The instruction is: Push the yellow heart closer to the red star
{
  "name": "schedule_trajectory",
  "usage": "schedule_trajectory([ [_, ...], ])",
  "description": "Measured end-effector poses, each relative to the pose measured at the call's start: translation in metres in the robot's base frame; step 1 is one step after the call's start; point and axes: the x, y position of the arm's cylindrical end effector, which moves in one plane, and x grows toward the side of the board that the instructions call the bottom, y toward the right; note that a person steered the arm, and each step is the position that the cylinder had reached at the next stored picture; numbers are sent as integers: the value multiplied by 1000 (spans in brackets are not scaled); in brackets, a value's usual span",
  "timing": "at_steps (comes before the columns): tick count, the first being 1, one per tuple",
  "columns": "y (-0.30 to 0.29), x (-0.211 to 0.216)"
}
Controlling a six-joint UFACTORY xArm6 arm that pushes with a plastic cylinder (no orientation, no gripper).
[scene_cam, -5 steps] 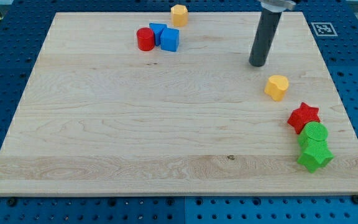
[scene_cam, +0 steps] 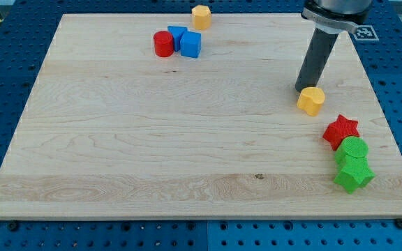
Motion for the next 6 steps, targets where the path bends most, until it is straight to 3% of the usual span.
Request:
schedule_trajectory([
  [6, -13, 47],
])
